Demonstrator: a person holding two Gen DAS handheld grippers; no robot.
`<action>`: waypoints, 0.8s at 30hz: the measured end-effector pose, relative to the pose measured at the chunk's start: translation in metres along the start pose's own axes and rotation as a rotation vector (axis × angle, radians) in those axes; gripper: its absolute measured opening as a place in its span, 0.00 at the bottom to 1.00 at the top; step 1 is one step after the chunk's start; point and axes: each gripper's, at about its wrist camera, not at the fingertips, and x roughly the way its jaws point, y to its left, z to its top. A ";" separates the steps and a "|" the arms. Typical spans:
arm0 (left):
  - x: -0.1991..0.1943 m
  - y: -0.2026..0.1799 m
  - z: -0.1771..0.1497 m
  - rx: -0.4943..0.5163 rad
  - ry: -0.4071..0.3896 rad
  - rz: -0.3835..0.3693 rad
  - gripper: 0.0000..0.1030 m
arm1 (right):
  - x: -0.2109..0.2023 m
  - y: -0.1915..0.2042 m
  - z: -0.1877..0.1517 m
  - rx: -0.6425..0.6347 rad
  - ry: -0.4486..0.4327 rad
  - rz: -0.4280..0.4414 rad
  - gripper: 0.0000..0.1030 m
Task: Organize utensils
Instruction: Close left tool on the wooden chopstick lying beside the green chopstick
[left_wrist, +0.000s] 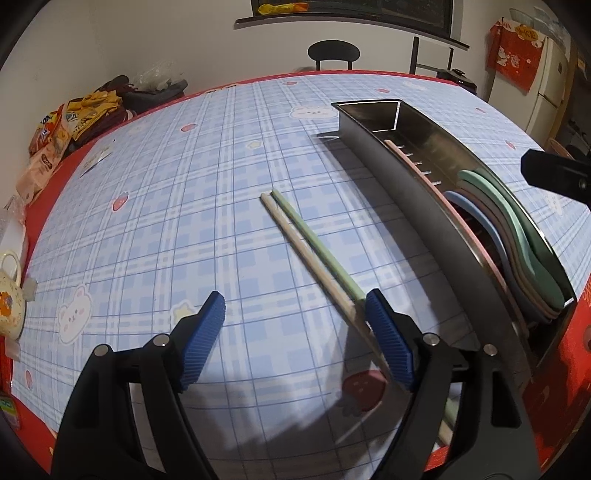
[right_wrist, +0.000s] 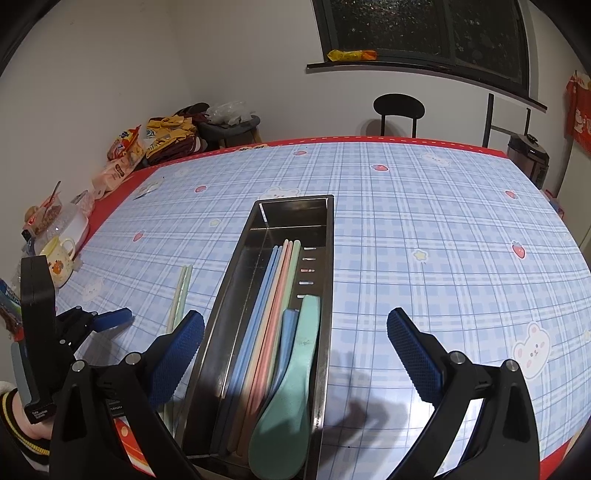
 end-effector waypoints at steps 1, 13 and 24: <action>0.000 0.001 0.000 0.000 0.004 -0.001 0.77 | 0.000 0.000 0.000 -0.001 -0.001 -0.002 0.94; -0.004 0.008 -0.011 0.056 0.034 -0.028 0.63 | -0.008 0.003 0.005 -0.003 -0.027 0.028 0.94; -0.014 0.028 -0.026 0.105 0.026 -0.074 0.16 | -0.011 0.021 0.002 -0.021 -0.008 0.022 0.94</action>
